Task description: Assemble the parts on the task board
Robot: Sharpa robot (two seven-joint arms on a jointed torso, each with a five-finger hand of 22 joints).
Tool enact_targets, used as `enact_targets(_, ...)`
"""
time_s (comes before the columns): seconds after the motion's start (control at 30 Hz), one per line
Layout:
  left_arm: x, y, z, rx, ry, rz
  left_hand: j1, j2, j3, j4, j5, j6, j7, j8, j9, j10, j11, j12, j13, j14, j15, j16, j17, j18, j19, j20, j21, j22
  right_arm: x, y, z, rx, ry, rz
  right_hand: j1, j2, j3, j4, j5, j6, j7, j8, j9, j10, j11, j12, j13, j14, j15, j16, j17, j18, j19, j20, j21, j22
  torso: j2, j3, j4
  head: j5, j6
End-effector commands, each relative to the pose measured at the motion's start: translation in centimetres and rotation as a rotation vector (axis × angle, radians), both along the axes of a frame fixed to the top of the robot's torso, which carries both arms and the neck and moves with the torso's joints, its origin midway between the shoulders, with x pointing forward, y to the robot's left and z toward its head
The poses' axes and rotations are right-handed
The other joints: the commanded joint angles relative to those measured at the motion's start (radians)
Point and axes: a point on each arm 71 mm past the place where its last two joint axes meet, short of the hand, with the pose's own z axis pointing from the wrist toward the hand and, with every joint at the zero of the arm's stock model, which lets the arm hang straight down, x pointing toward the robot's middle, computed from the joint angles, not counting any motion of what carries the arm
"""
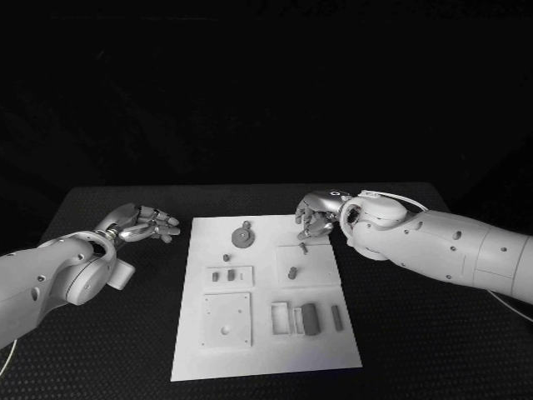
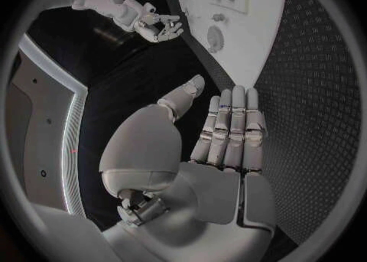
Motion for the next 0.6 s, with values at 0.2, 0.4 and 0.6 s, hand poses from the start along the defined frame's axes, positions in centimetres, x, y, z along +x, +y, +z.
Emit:
enact_targets(0.2, 0.06, -0.4, -0.01, -0.012, 0.011, -0.016, -0.007, 0.006, -0.005, 0.001, 0.004, -0.01, 0.0, 0.005, -0.002, -0.007, -0.003, -0.003, -0.002, 0.006, -0.001, -0.005, 0.002, -0.001, 0.0, 0.004, 0.0, -0.002, 0.49, 0.47, -1.06, -0.088, 0.213, -0.003, -0.008, 0.002, 0.014, 0.001, -0.004, -0.023, -0.012, -0.011, -0.007, -0.03, 0.011, -0.024, -0.01, -0.008, 0.017, -0.004, 0.005, 0.042, -0.012, 0.004, -0.007, 0.006, 0.001, 0.0003, 0.0007, 0.005, -0.003)
enact_targets(0.4, 0.07, -0.44, -0.03, -0.012, 0.012, -0.018, -0.007, 0.007, -0.005, 0.001, 0.004, -0.011, 0.0, 0.005, -0.002, -0.007, -0.003, -0.003, -0.002, 0.006, -0.001, -0.006, 0.003, -0.001, 0.0, 0.004, 0.0, -0.003, 0.76, 0.43, -1.15, -0.128, 0.234, 0.0, -0.002, 0.017, 0.02, -0.017, -0.004, 0.0, -0.011, 0.004, -0.001, -0.028, 0.012, -0.027, -0.011, -0.012, 0.019, -0.003, 0.008, 0.042, -0.016, 0.006, -0.007, 0.01, 0.0, -0.0003, -0.0002, 0.006, -0.005)
enact_targets(0.6, 0.06, -0.4, -0.03, -0.012, 0.013, -0.017, -0.008, 0.008, -0.005, 0.001, 0.004, -0.011, 0.0, 0.006, -0.002, -0.007, -0.003, -0.003, -0.003, 0.006, -0.001, -0.007, 0.004, -0.001, 0.0, 0.004, 0.0, -0.003, 0.86, 0.7, -1.25, -0.136, 0.239, 0.01, -0.004, 0.025, 0.021, -0.028, -0.004, 0.012, -0.01, 0.013, 0.002, -0.028, 0.014, -0.03, -0.013, -0.017, 0.021, -0.004, 0.01, 0.042, -0.021, 0.009, -0.008, 0.012, 0.0, 0.0003, -0.0019, 0.007, -0.004)
